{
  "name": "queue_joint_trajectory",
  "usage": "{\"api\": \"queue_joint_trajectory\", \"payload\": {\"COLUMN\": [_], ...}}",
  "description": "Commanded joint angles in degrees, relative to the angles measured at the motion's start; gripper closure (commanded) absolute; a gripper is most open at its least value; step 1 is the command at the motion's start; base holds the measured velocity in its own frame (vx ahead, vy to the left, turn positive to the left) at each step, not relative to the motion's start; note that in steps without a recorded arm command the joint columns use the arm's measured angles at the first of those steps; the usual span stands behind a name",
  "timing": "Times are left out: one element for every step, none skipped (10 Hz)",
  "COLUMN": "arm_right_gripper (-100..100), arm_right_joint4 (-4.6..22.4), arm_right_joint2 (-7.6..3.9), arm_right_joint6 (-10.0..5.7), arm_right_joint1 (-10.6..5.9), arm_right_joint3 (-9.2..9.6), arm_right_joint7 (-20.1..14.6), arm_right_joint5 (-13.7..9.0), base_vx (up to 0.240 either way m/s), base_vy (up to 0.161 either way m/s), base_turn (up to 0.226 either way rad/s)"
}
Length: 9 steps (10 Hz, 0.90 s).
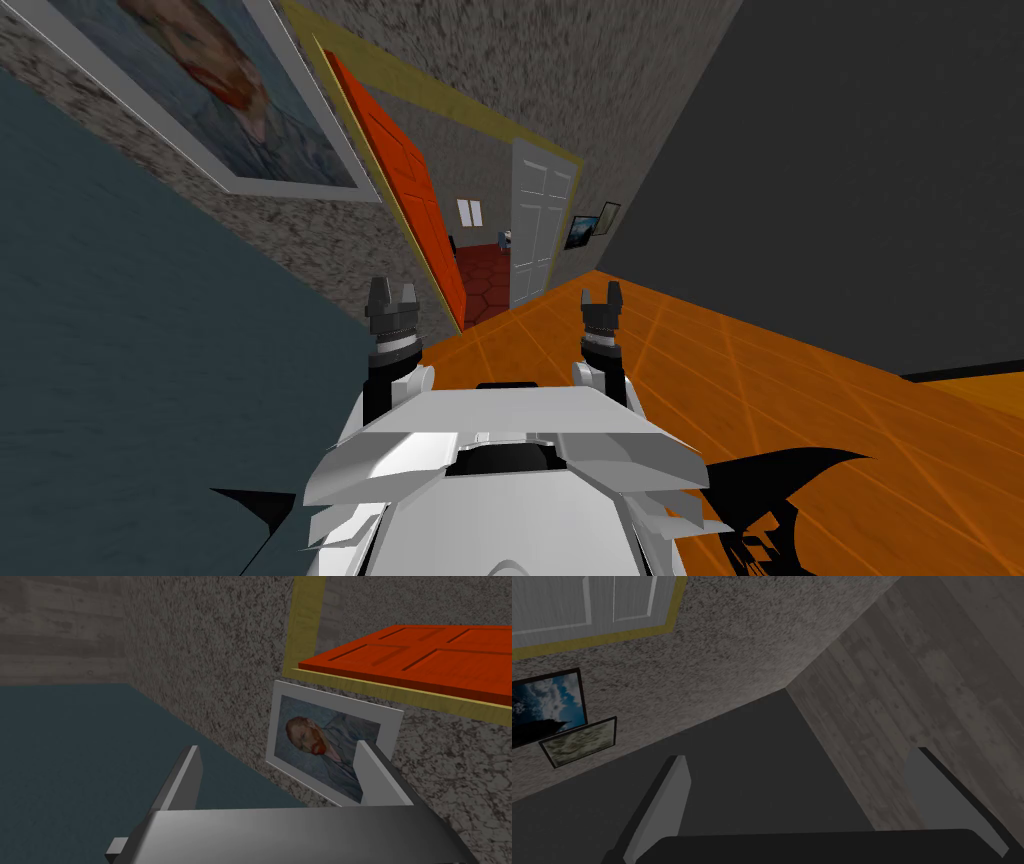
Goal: Push the door open
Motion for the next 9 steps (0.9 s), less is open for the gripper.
{"api": "queue_joint_trajectory", "payload": {"arm_right_gripper": [-100, -100, -100, -100, -100, -100, -100, -100, -100], "arm_right_joint4": [1.73, 2.54, 3.34, 4.66, 5.82, 6.98, 8.13, 9.52, 10.25], "arm_right_joint2": [-0.98, -1.35, -1.73, -2.31, -2.74, -3.17, -3.60, -4.01, -4.22], "arm_right_joint6": [-0.28, -0.41, -0.54, -0.75, -0.93, -1.12, -1.30, -1.53, -1.64], "arm_right_joint1": [-0.69, -1.01, -1.33, -1.85, -2.31, -2.77, -3.23, -3.78, -4.07], "arm_right_joint3": [0.96, 1.41, 1.85, 2.59, 3.23, 3.87, 4.51, 5.28, 5.69], "arm_right_joint7": [-0.12, -0.18, -0.24, -0.33, -0.41, -0.49, -0.58, -0.68, -0.73], "arm_right_joint5": [-0.06, -0.09, -0.12, -0.17, -0.22, -0.26, -0.30, -0.36, -0.38], "base_vx": [0.170, 0.144, 0.123, 0.145, 0.162, 0.175, 0.176, 0.178, 0.150], "base_vy": [-0.016, -0.010, -0.012, -0.029, -0.062, -0.028, 0.018, 0.012, -0.014], "base_turn": [-0.041, -0.027, -0.023, -0.033, -0.039, -0.022, -0.026, -0.048, -0.027]}}
